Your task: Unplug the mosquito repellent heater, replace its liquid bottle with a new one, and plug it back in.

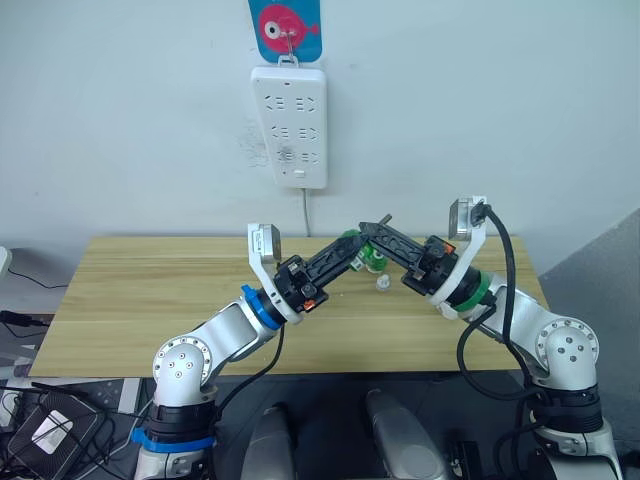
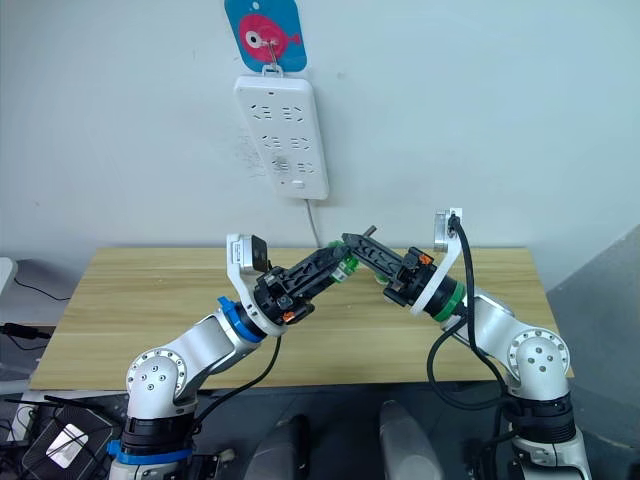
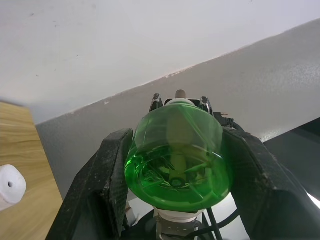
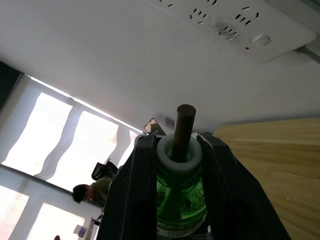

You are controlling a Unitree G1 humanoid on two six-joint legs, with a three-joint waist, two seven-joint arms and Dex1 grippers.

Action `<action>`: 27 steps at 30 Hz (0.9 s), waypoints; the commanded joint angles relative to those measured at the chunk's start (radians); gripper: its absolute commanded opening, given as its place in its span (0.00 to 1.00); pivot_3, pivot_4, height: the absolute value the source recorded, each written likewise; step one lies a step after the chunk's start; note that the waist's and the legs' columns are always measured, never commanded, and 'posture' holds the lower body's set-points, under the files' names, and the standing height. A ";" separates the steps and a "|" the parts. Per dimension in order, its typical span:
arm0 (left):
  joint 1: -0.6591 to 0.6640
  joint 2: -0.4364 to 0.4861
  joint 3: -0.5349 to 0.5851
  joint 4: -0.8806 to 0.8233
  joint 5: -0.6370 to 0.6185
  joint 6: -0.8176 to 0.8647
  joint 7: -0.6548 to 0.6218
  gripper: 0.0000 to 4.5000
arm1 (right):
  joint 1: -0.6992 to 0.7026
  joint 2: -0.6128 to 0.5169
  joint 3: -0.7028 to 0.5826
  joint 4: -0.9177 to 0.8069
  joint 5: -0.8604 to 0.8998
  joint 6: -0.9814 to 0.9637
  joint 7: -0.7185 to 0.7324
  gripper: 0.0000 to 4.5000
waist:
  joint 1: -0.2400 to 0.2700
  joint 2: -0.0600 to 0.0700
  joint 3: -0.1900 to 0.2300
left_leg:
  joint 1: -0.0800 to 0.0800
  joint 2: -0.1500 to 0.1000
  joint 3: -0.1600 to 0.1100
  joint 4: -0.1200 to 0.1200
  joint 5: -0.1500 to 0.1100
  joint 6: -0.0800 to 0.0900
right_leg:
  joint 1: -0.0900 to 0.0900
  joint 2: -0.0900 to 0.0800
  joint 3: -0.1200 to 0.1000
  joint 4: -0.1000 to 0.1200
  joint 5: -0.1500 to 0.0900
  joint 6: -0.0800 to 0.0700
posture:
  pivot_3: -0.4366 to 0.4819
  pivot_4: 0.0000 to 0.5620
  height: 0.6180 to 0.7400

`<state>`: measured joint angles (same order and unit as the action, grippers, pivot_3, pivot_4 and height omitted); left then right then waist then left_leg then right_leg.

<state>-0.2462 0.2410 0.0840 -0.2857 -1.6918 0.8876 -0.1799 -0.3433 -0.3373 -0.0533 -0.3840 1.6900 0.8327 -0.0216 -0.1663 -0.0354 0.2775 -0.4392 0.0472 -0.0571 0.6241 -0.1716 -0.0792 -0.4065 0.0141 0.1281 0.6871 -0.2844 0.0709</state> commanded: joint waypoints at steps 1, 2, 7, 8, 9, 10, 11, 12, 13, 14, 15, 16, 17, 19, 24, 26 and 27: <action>0.013 0.000 0.013 -0.039 -0.079 -0.010 0.000 0.59 | -0.012 0.006 -0.029 -0.015 0.044 -0.032 -0.005 0.18 | 0.000 0.000 0.000 | 0.000 0.000 0.000 0.000 0.000 0.000 | 0.000 0.000 0.000 0.000 0.000 0.000 | 0.26 0.36 0.97; 0.013 0.000 0.013 -0.034 -0.101 -0.008 -0.001 0.59 | -0.013 0.006 -0.030 -0.015 0.045 -0.032 -0.007 0.18 | 0.000 0.000 0.000 | 0.000 0.000 0.000 0.000 0.000 0.000 | 0.000 0.000 0.000 0.000 0.000 0.000 | 0.26 0.36 0.97; -0.001 0.004 0.002 -0.029 -0.131 -0.013 0.018 0.75 | -0.016 0.005 -0.028 -0.015 0.052 -0.037 -0.012 0.18 | 0.001 0.000 0.000 | 0.000 0.000 0.000 0.000 0.000 0.000 | 0.000 0.000 0.000 -0.001 0.000 0.000 | 0.26 0.36 0.97; -0.002 0.003 0.000 -0.033 -0.118 -0.020 0.023 0.81 | -0.016 0.004 -0.026 -0.016 0.053 -0.038 -0.012 0.18 | 0.001 0.000 0.000 | -0.001 0.000 0.000 0.000 0.000 0.000 | 0.000 0.000 0.000 -0.001 0.000 0.000 | 0.26 0.36 0.97; -0.004 0.002 0.000 -0.036 -0.107 -0.026 0.024 0.89 | -0.017 0.004 -0.025 -0.016 0.053 -0.040 -0.013 0.18 | 0.001 0.000 0.000 | -0.001 0.000 0.000 0.000 0.000 0.000 | 0.000 0.000 0.000 -0.001 0.000 0.000 | 0.26 0.36 0.97; -0.005 0.005 -0.001 -0.037 -0.098 -0.027 0.021 0.96 | -0.017 0.003 -0.024 -0.017 0.053 -0.041 -0.012 0.18 | 0.001 0.000 0.000 | -0.001 0.000 0.000 0.000 0.000 0.000 | 0.000 0.000 0.000 -0.001 0.000 0.000 | 0.26 0.36 0.97; -0.005 0.006 -0.002 -0.037 -0.099 -0.027 0.021 1.00 | -0.017 0.002 -0.024 -0.017 0.053 -0.041 -0.012 0.18 | 0.001 0.000 0.000 | -0.001 0.000 0.000 0.000 0.000 0.000 | 0.000 0.000 0.000 -0.001 0.000 0.000 | 0.25 0.36 0.97; -0.006 0.010 -0.005 -0.038 -0.099 -0.026 0.020 1.00 | -0.017 0.001 -0.024 -0.018 0.053 -0.041 -0.012 0.18 | 0.001 0.000 0.000 | -0.001 0.000 0.000 0.000 0.000 0.000 | 0.000 0.000 0.000 -0.002 0.000 0.000 | 0.26 0.36 0.97; -0.007 0.013 -0.008 -0.039 -0.098 -0.025 0.020 1.00 | -0.017 0.000 -0.023 -0.018 0.053 -0.041 -0.012 0.18 | 0.001 0.000 0.000 | -0.001 0.000 0.000 0.000 0.000 0.000 | 0.000 0.000 0.000 -0.002 0.000 0.000 | 0.26 0.36 0.97; -0.007 0.016 -0.011 -0.041 -0.093 -0.024 0.020 1.00 | -0.017 -0.002 -0.023 -0.018 0.053 -0.042 -0.012 0.18 | 0.001 0.000 0.000 | -0.001 0.000 0.000 0.000 0.000 0.000 | 0.000 0.000 0.000 -0.002 0.000 0.000 | 0.25 0.36 0.97; -0.007 0.017 -0.013 -0.042 -0.087 -0.025 0.020 1.00 | -0.017 -0.003 -0.022 -0.018 0.053 -0.042 -0.013 0.18 | 0.001 0.000 0.000 | -0.001 0.000 0.000 0.000 0.000 0.000 | 0.000 0.000 0.000 -0.002 0.000 0.000 | 0.25 0.36 0.97; -0.008 0.018 -0.016 -0.043 -0.081 -0.025 0.018 1.00 | -0.017 -0.004 -0.022 -0.019 0.053 -0.043 -0.013 0.18 | 0.001 0.000 0.000 | -0.001 0.000 0.000 0.000 0.000 0.000 | 0.000 0.000 0.000 -0.003 0.000 0.000 | 0.25 0.36 0.97; -0.009 0.017 -0.019 -0.043 -0.076 -0.026 0.017 1.00 | -0.018 -0.004 -0.021 -0.019 0.054 -0.044 -0.013 0.18 | 0.001 0.000 0.000 | -0.002 0.000 0.000 -0.001 0.000 0.000 | 0.000 0.000 0.000 -0.003 0.000 0.000 | 0.26 0.36 0.97; -0.011 0.018 -0.026 -0.043 -0.067 -0.024 0.011 1.00 | -0.019 -0.006 -0.020 -0.021 0.055 -0.044 -0.013 0.18 | 0.001 0.000 0.000 | -0.002 0.000 0.000 0.000 0.000 0.000 | 0.000 0.000 0.000 -0.004 0.000 0.000 | 0.26 0.36 0.97; -0.016 0.008 -0.024 -0.032 -0.054 -0.040 0.013 0.91 | -0.020 -0.008 -0.015 -0.024 0.060 -0.043 -0.013 0.18 | 0.002 0.000 0.000 | -0.004 0.000 -0.001 0.000 0.000 0.001 | -0.001 0.000 -0.001 -0.005 0.000 0.000 | 0.26 0.36 0.97; -0.019 0.009 -0.020 -0.028 -0.057 -0.042 0.007 0.81 | -0.020 -0.008 -0.015 -0.025 0.061 -0.043 -0.014 0.18 | 0.002 0.000 0.000 | -0.004 0.000 -0.001 0.000 0.000 0.001 | -0.001 0.000 -0.001 -0.005 0.000 0.000 | 0.26 0.36 0.97; -0.019 0.010 -0.019 -0.027 -0.059 -0.042 0.004 0.73 | -0.020 -0.008 -0.015 -0.026 0.062 -0.043 -0.014 0.18 | 0.002 0.000 0.000 | -0.004 0.000 -0.001 0.000 0.000 0.001 | -0.001 0.000 -0.001 -0.005 0.000 0.000 | 0.25 0.36 0.97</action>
<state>-0.2529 0.2544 0.0578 -0.2826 -1.7450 0.8484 -0.1627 -0.3489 -0.3420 -0.0571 -0.3802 1.7191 0.7976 -0.0422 -0.1645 -0.0354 0.2774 -0.4429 0.0472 -0.0579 0.6236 -0.1720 -0.0784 -0.4072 0.0140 0.1273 0.6822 -0.2840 0.0711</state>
